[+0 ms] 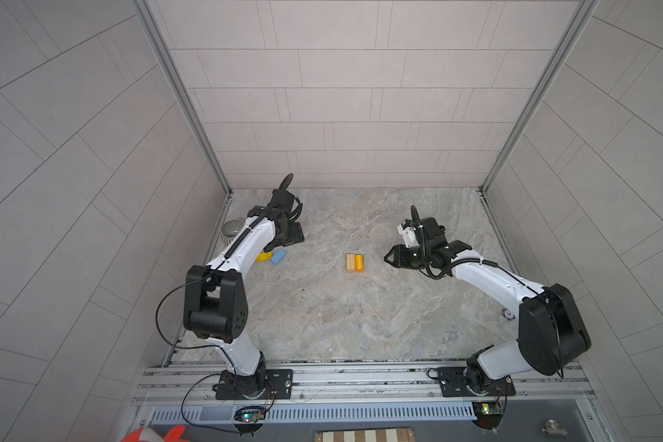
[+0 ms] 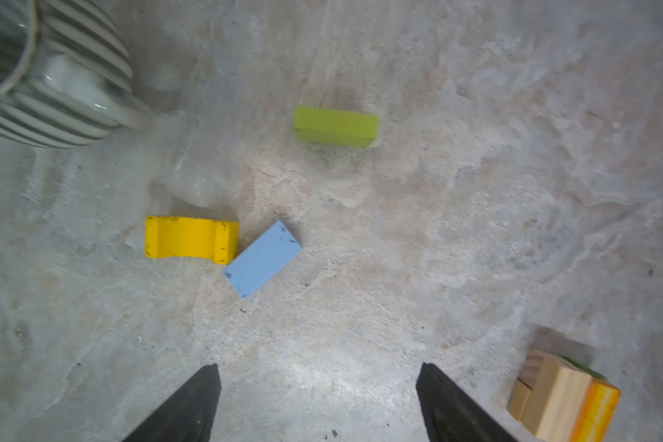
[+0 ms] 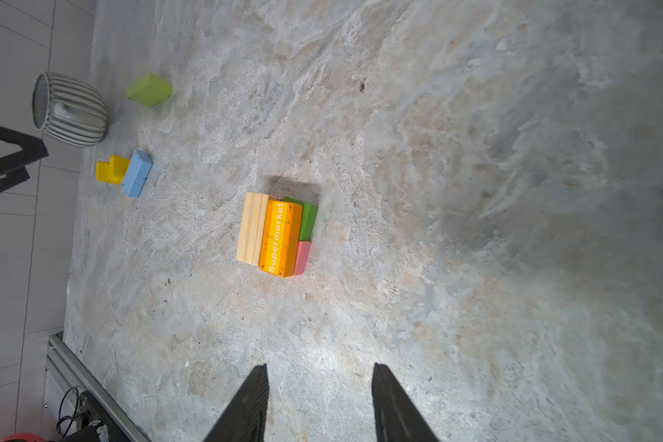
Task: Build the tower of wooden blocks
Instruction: 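Withdraw the left gripper toward the blue block while the right gripper draws back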
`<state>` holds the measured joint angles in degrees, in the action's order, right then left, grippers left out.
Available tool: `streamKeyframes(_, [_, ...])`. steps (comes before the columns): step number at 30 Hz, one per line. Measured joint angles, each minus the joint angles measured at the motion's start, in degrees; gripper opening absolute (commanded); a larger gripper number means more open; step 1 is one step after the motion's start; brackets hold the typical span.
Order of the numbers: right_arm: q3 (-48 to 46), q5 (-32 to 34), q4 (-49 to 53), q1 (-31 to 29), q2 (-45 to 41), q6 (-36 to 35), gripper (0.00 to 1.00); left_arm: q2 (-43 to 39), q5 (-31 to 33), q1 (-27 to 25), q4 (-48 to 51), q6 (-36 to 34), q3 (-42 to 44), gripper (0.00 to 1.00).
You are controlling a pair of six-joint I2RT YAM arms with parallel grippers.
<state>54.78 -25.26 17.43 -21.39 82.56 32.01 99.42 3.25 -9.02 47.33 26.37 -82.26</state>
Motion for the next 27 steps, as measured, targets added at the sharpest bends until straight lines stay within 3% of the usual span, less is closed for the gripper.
streamKeyframes(6, [-3.78, -1.18, -3.19, 0.55, -4.72, 0.61, 0.47, 10.12, 1.99, 3.37, 2.78, -1.38, -4.68, 0.74])
streamKeyframes(10, [-5.75, -1.53, -4.83, 0.94, -6.86, 0.94, 0.44, 14.14, 2.08, 4.44, 3.80, -0.48, -4.98, 0.55])
streamKeyframes(12, [-6.64, -1.60, -5.73, 1.09, -7.39, 1.14, 0.43, 15.58, 1.97, 4.68, 4.04, 0.22, -5.90, 0.52])
streamKeyframes(15, [-7.96, -2.05, -7.34, 1.18, -7.54, 1.42, 0.45, 17.07, 2.10, 4.76, 3.91, 1.16, -7.54, 0.52])
streamKeyframes(27, [-10.14, -4.31, -12.22, 1.18, -7.21, 3.02, 0.50, 15.85, 1.77, 4.74, -0.26, 10.82, -0.15, 0.80])
